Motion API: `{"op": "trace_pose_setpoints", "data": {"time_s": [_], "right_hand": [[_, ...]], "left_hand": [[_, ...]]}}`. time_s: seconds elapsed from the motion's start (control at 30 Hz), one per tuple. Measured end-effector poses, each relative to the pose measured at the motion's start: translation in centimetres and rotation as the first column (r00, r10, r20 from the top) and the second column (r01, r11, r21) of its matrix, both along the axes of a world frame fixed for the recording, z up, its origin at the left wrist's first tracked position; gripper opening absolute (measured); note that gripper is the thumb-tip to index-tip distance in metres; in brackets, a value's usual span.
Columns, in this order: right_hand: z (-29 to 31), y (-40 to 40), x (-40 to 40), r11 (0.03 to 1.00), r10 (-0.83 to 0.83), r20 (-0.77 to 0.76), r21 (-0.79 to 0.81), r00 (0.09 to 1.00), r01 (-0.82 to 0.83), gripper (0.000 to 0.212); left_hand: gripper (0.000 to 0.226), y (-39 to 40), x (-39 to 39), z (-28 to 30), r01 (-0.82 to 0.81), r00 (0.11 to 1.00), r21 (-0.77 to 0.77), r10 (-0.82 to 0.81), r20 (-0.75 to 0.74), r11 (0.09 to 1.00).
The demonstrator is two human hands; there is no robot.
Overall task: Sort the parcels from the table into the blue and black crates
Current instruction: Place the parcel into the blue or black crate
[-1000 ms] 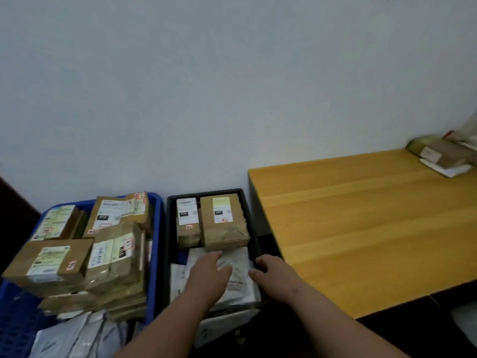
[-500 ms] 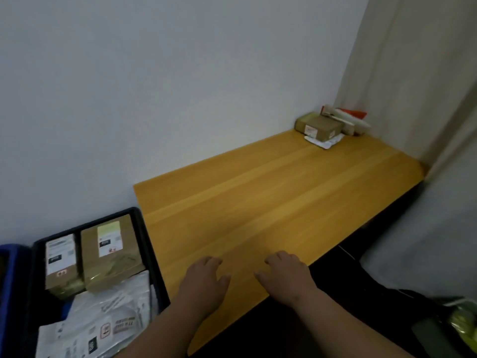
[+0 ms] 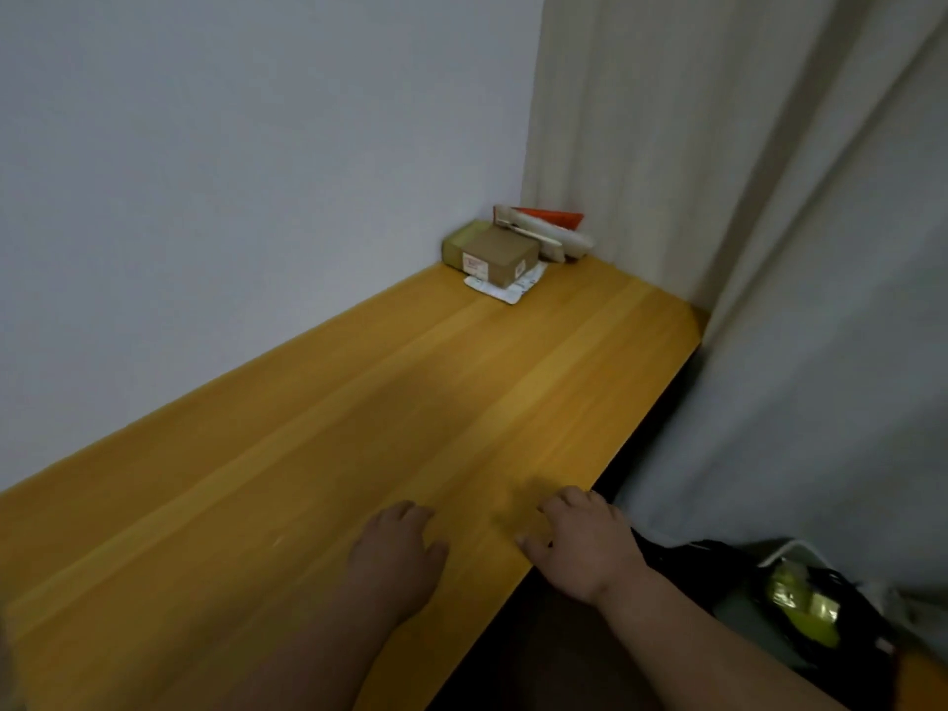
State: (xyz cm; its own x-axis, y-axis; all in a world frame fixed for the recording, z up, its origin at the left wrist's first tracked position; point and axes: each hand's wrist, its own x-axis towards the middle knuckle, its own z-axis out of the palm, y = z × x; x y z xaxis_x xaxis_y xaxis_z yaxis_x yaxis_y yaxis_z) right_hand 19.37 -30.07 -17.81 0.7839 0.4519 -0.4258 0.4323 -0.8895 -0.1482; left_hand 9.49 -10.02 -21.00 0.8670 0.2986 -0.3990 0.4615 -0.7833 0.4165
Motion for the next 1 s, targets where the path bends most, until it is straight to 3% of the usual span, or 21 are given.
{"op": "trace_pose_setpoints", "data": {"time_s": [0.17, 0.43, 0.73, 1.0], "right_hand": [[-0.7, -3.5, 7.8, 0.999, -0.041, -0.034, 0.016, 0.999, 0.042, 0.07], [0.3, -8.4, 22.6, 0.999, -0.036, -0.046, 0.026, 0.998, 0.038, 0.072], [-1.4, -0.4, 33.3, 0.995, 0.102, -0.097, 0.032, 0.99, -0.099, 0.066], [-0.7, 6.2, 43.2, 0.98, 0.121, 0.034, 0.153, 0.992, -0.125, 0.059]], "left_hand": [[0.054, -2.8, 8.8, -0.1, 0.004, 0.999, -0.044, -0.005, -0.037, 0.999], [0.055, -8.7, 20.8, 0.3, -0.134, 0.99, -0.07, 0.136, 0.025, 0.988], [0.061, -4.5, 30.2, 0.5, -0.33, 0.939, -0.06, 0.334, 0.078, 0.942], [0.066, -0.3, 39.3, 0.6, -0.373, 0.922, -0.049, 0.376, 0.093, 0.927]]}}
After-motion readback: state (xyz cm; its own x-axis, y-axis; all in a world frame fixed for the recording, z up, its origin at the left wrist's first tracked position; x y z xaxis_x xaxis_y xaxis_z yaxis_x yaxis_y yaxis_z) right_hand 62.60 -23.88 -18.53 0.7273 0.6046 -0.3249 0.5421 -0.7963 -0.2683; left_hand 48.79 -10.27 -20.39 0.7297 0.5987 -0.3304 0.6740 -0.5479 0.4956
